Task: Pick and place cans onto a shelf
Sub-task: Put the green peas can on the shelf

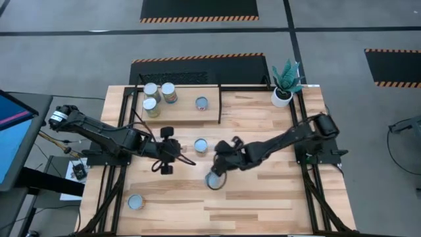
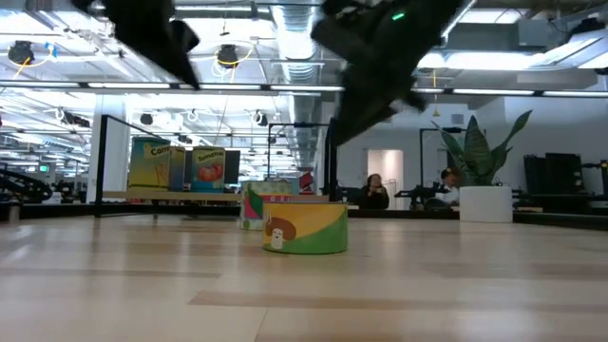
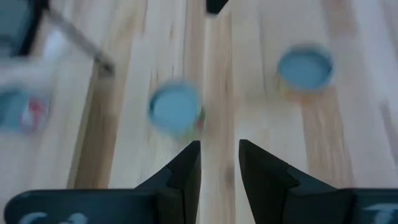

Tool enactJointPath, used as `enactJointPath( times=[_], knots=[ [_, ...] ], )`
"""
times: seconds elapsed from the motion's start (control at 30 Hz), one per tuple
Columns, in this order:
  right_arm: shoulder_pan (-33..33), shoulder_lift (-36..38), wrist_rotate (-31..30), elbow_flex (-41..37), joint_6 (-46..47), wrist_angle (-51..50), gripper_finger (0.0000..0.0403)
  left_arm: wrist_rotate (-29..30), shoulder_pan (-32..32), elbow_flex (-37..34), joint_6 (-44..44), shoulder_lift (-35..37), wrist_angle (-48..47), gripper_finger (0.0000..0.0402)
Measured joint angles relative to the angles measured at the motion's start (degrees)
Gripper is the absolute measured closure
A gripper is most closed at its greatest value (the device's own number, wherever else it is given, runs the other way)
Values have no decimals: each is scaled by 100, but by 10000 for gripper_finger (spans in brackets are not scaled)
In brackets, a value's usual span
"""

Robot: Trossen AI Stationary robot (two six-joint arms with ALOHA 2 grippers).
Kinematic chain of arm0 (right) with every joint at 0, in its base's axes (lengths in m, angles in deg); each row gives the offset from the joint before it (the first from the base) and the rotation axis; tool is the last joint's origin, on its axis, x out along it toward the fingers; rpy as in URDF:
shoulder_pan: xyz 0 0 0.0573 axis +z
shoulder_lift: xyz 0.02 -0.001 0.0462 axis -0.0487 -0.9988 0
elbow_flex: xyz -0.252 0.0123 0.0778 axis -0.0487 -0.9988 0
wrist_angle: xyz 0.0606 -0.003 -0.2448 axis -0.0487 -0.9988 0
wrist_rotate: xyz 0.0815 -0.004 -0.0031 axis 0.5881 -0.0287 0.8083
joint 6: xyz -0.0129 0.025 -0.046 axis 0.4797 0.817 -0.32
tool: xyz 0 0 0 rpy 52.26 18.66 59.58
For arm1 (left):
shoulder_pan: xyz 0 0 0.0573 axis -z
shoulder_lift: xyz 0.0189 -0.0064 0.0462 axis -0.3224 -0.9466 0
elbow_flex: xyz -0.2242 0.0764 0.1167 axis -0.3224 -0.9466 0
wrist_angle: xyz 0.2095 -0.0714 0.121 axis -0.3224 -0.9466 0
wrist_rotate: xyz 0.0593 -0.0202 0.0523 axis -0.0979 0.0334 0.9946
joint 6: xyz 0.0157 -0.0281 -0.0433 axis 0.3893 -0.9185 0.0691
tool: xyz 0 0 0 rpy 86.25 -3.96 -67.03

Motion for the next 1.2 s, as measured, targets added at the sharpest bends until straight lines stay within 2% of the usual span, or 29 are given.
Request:
enactJointPath(
  times=[0.17,0.33,0.47,0.63,0.9,1.0,1.2],
  knots=[
    [548,400,-679,-2,790,-1818,379,-315,-125,-392,828,-235,1681,304],
    [1069,552,-747,-6,2488,-3561,379,-366,-402,-466,1131,-678,2421,304],
    [1469,499,-732,-4,3528,-4216,378,-764,-729,-429,1307,-1095,2713,298],
    [1824,334,-670,5,4082,-4221,378,-1490,-1130,-187,1321,-1557,2666,276],
    [2030,194,-596,-7,4553,-4165,378,-1477,-1359,210,1596,-1556,1994,240],
    [2000,121,-602,-8,4567,-4091,378,-1475,-1374,228,1664,-1554,1683,237],
    [1859,58,-629,-9,4461,-3931,378,-1551,-1387,197,1969,-1982,1519,237]
  ],
)
